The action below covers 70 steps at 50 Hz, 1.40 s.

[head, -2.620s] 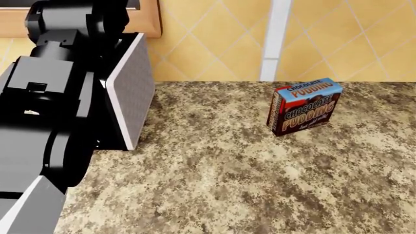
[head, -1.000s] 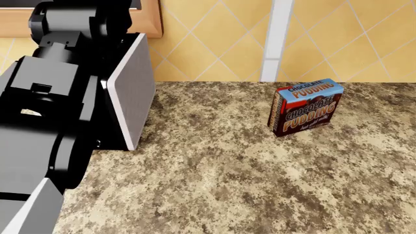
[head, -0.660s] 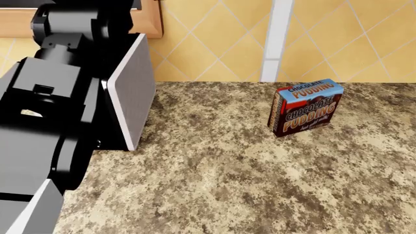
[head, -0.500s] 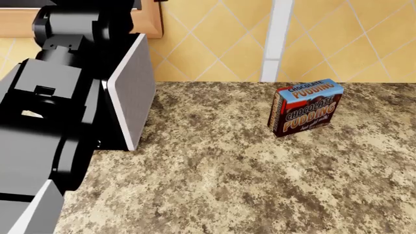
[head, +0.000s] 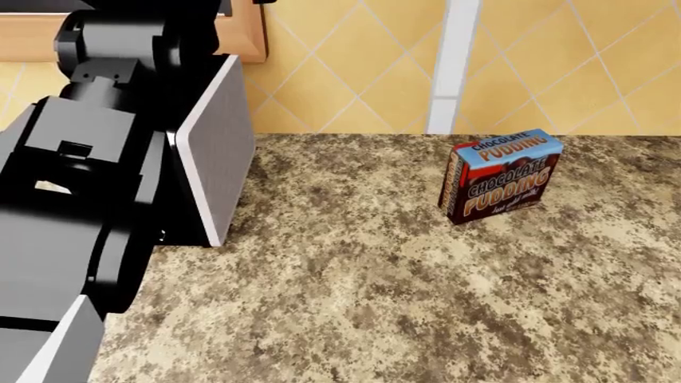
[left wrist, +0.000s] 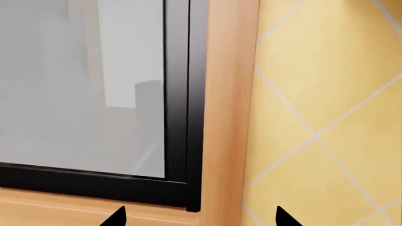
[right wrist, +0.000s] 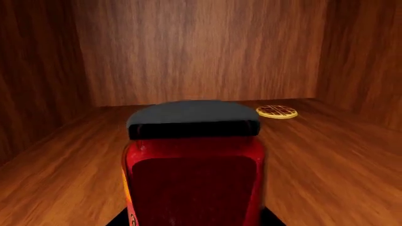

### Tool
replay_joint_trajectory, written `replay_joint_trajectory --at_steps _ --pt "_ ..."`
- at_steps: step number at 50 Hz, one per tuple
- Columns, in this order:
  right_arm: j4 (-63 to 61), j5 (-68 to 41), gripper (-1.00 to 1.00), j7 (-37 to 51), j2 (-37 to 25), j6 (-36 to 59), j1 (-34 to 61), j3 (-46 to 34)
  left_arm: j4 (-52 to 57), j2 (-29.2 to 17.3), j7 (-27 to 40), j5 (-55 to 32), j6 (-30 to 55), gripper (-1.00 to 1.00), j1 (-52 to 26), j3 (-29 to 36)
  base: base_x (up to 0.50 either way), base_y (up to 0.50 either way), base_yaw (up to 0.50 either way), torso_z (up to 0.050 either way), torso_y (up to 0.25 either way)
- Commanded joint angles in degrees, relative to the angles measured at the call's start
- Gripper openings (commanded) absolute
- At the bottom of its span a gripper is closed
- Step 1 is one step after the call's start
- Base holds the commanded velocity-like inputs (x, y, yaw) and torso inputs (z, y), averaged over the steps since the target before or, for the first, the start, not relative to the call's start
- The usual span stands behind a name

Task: Pick the peanut butter and salsa from the counter and place them in the cabinets closest to them.

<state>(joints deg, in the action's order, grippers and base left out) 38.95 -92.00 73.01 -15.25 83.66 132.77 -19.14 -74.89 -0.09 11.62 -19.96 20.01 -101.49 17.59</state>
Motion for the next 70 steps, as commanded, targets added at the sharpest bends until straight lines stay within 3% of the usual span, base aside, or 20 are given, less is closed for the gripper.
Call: replay_joint_trajectory --at_steps 1,37,48,70 --pt "1.94 5.02 1.0 -2.94 -1.78 -0.66 -1.19 -7.22 -0.03 -0.01 -0.03 -0.86 -0.09 1.0 -0.19 1.09 0.0 0.0 0.0 0.0 0.0" --pt "0.15 8.09 1.0 -7.75 -0.69 -0.72 1.74 -7.91 -0.03 -0.05 -0.43 0.51 -0.16 1.0 0.07 -0.19 0.0 0.0 0.0 0.0 0.0" --pt "-1.15 18.73 1.0 -9.78 2.87 6.07 2.2 2.4 -0.03 -0.05 -0.47 0.0 -0.11 1.0 0.04 0.43 0.0 0.0 0.0 0.0 0.0" --pt "-2.98 20.13 1.0 -10.07 3.56 6.31 2.22 3.55 -0.01 -0.04 -0.93 1.27 0.09 1.0 -0.06 -0.79 0.0 0.0 0.0 0.0 0.0"
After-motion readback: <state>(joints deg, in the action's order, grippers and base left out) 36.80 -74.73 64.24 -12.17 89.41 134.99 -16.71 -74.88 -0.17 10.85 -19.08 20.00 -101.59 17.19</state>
